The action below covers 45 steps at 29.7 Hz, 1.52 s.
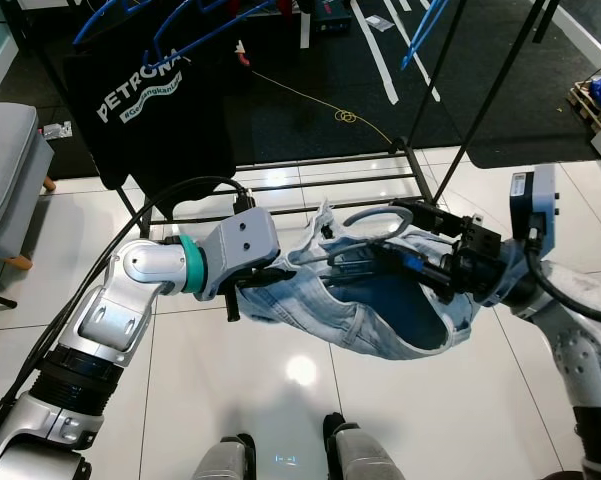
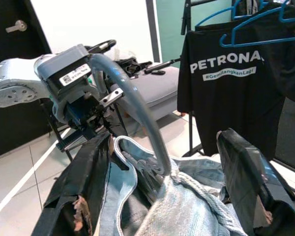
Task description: Hang hanger
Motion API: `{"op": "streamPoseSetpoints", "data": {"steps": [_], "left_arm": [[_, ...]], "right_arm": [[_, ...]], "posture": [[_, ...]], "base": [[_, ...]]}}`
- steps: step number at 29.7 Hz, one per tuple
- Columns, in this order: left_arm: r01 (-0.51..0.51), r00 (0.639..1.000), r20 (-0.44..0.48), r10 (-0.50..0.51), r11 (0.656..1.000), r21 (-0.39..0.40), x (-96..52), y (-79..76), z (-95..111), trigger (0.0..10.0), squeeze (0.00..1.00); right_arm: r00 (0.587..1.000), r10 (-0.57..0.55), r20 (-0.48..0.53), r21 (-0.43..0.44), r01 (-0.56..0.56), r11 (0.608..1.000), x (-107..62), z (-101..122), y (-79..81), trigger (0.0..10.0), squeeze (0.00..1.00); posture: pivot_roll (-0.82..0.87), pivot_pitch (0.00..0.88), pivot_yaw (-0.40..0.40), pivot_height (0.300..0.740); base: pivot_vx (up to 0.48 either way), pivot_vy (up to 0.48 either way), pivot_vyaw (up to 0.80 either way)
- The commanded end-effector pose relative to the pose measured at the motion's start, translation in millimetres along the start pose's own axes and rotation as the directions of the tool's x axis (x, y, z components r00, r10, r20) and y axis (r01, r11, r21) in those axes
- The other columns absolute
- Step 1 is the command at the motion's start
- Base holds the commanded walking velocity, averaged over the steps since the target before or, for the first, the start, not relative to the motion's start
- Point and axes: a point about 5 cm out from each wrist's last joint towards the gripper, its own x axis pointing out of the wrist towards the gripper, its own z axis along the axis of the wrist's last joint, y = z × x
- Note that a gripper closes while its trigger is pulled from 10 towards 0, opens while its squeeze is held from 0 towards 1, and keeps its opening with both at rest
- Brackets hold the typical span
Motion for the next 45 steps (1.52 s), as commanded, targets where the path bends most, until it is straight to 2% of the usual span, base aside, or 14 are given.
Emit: {"op": "streamPoseSetpoints", "data": {"steps": [1,9,10,12,13,14,15,17,18,45], "left_arm": [[0.036,0.998,0.044,-0.037,0.999,0.035,1.9,-1.8,7.8,0.0,0.00],[0.069,0.996,0.043,-0.072,0.996,0.058,3.7,-2.7,8.7,0.0,0.00],[0.081,0.996,0.041,-0.084,0.995,0.064,4.5,-3.0,9.2,0.0,0.00],[0.081,0.996,0.041,-0.084,0.995,0.064,4.5,-3.0,9.2,0.0,0.00],[0.092,0.995,0.039,-0.095,0.993,0.069,5.1,-3.7,9.5,0.0,0.00],[0.092,0.995,0.039,-0.095,0.993,0.069,5.1,-3.7,9.5,0.0,0.00],[0.100,0.994,0.037,-0.103,0.992,0.072,5.6,-4.2,9.7,0.0,0.00],[0.100,0.994,0.037,-0.103,0.992,0.072,5.6,-4.2,9.7,0.0,0.00],[0.104,0.994,0.035,-0.107,0.992,0.073,6.0,-4.5,9.5,0.0,0.00],[0.105,0.994,-0.009,-0.105,0.992,0.067,3.9,-2.3,-3.7,0.0,0.00]], "right_arm": [[0.999,0.036,-0.019,-0.017,-0.037,0.999,2.9,-0.8,3.6,10.0,0.00],[0.993,0.080,-0.083,-0.027,-0.083,0.996,5.1,-6.2,3.4,10.0,0.00],[0.991,0.096,-0.093,-0.018,-0.098,0.995,5.5,-7.0,3.7,7.3,0.00],[0.991,0.096,-0.093,-0.018,-0.098,0.995,5.5,-7.0,3.7,7.3,0.00],[0.989,0.106,-0.098,-0.012,-0.108,0.994,6.0,-7.2,3.9,2.2,0.00],[0.989,0.106,-0.098,-0.012,-0.108,0.994,6.0,-7.2,3.9,2.2,0.00],[0.989,0.112,-0.100,-0.008,-0.113,0.994,6.4,-7.0,4.1,1.5,0.00],[0.989,0.112,-0.100,-0.008,-0.113,0.994,6.4,-7.0,4.1,1.5,0.00],[0.988,0.118,-0.102,-0.006,-0.120,0.993,6.5,-6.1,4.4,0.0,0.00],[0.987,0.116,-0.113,-0.012,-0.118,0.993,2.4,-2.4,7.3,0.0,0.00]], "posture": [[-0.07,0.140,0.040,0.740],[-0.07,0.140,0.036,0.740],[-0.07,0.139,0.032,0.740],[-0.07,0.139,0.032,0.740],[-0.07,0.139,0.032,0.740],[-0.07,0.139,0.032,0.740],[-0.07,0.139,0.032,0.740],[-0.07,0.139,0.032,0.740],[-0.07,0.139,0.031,0.740],[-0.08,0.137,0.036,0.740]], "base": [[0.000,0.000,0.00],[0.000,0.000,0.00],[0.000,0.000,0.00],[0.000,0.000,0.00],[0.000,0.000,0.00],[0.000,0.000,0.00],[0.000,0.000,0.00],[0.000,0.000,0.00],[0.000,0.000,0.00],[0.000,0.000,0.00]]}}
